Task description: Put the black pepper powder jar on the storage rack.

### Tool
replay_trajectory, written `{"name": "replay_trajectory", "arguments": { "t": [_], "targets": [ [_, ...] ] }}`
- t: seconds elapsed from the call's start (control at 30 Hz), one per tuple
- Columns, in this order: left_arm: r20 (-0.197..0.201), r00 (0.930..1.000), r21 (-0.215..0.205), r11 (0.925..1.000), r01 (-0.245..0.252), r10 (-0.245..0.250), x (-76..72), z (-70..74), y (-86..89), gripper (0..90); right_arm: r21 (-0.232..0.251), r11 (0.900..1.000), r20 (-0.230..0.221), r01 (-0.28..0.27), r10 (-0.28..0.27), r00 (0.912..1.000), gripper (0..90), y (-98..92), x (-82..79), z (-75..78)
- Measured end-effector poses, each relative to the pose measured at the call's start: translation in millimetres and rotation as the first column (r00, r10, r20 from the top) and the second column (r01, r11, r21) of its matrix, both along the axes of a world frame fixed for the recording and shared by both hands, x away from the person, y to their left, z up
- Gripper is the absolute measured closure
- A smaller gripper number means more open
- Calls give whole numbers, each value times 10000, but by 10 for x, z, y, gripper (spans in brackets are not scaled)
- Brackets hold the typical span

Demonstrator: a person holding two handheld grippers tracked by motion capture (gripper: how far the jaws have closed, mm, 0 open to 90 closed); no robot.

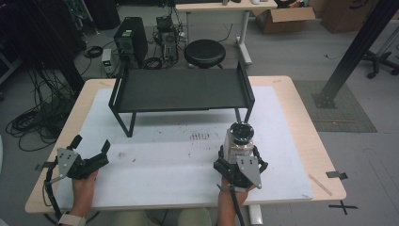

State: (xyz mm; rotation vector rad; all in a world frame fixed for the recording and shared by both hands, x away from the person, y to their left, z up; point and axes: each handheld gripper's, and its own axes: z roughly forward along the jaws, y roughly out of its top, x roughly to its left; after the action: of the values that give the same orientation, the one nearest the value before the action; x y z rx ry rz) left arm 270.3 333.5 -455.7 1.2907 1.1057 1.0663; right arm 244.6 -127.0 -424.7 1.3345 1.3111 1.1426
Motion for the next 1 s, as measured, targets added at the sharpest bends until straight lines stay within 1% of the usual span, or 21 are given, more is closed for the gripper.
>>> {"name": "replay_trajectory", "arguments": {
  "t": [0.27, 0.37, 0.47, 0.7, 0.87, 0.97, 1.0],
  "targets": [
    [31, 10000, -4, 10000, 5, -5, -2, -1, 1, 3, 21, 10000, 75, 94, -94, 9999, 0, 5, 69, -29],
    [23, 10000, -3, 10000, 2, -2, -2, -1, 0, 3, 131, 9998, 131, 115, -117, 9998, 12, -2, 82, -44],
    [22, 10000, -2, 10000, 3, -3, -2, -1, 0, 3, 315, 9994, 207, 124, -131, 9997, 29, -17, 94, -57],
    [41, 10000, -13, 10000, 15, -15, -4, -1, 1, 3, 258, 9997, 265, 13, -20, 9996, 74, -22, 114, -70],
    [42, 10000, -2, 10000, 15, -15, -4, -1, 0, 4, 366, 9993, 337, 15, -28, 9994, 103, -32, 113, -80],
    [48, 10000, 2, 10000, 15, -15, -4, -1, 0, 4, 445, 9990, 405, -72, 54, 9992, 128, -42, 112, -87],
    [46, 10000, 5, 10000, 17, -17, -5, -1, 0, 4, 563, 9983, 398, -164, 141, 9991, 140, -51, 116, -94]
  ]
}}
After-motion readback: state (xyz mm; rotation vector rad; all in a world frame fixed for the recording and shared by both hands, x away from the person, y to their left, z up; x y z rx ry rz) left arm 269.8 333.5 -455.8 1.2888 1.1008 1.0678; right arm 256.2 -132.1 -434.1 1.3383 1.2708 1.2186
